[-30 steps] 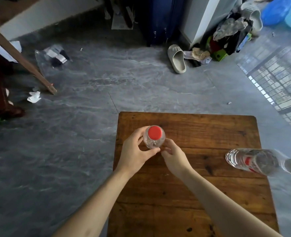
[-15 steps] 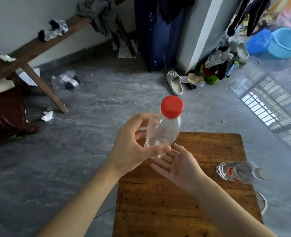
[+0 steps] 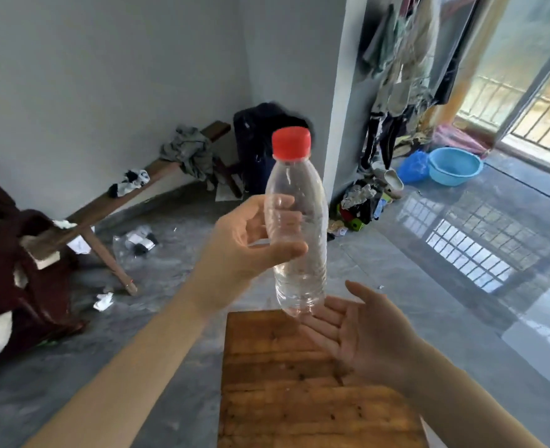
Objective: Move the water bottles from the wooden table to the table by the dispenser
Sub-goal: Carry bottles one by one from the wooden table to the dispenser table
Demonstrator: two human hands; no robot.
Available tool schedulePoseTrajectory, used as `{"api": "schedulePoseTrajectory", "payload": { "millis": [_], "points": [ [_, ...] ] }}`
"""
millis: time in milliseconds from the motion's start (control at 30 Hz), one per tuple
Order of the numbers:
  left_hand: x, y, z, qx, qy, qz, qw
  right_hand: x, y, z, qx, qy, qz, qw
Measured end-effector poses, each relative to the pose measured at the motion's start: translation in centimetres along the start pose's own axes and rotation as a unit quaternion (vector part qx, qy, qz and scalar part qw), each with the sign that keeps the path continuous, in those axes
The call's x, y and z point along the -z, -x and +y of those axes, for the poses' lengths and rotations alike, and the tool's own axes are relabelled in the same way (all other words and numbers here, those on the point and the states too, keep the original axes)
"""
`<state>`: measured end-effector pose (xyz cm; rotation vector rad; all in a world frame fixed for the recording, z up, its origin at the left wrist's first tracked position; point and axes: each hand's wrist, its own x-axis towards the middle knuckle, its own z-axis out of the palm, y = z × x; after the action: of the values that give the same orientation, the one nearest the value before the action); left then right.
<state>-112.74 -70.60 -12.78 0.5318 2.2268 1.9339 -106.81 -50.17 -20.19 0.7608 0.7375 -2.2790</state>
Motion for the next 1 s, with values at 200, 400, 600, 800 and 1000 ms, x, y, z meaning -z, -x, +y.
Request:
{"api": "schedulePoseTrajectory", "payload": {
  "millis": [200,400,600,800,1000],
  "points": [
    [-2.4,-0.6,9.4,-0.057,-0.033,-0.026,0.997,-3.5,8.7,-2.6,0.058,0.037,-0.033,0.997],
    [-4.6,-0.2,13.6,-0.095,-0.052,-0.057,0.992,-4.0,13.2,-3.3,0.094,0.042,-0.026,0.994],
    [-5.0,-0.7,15.5,-0.119,-0.053,-0.068,0.989,-4.7,15.5,-3.2,0.136,0.055,-0.034,0.989],
    [-4.2,-1.0,17.1,-0.129,-0.019,-0.1,0.986,-5.7,16.6,-2.1,0.166,0.027,-0.035,0.985],
    [-4.9,-0.8,17.4,-0.147,-0.018,-0.145,0.978,-5.6,17.8,-0.2,0.191,-0.019,-0.027,0.981]
  ]
}}
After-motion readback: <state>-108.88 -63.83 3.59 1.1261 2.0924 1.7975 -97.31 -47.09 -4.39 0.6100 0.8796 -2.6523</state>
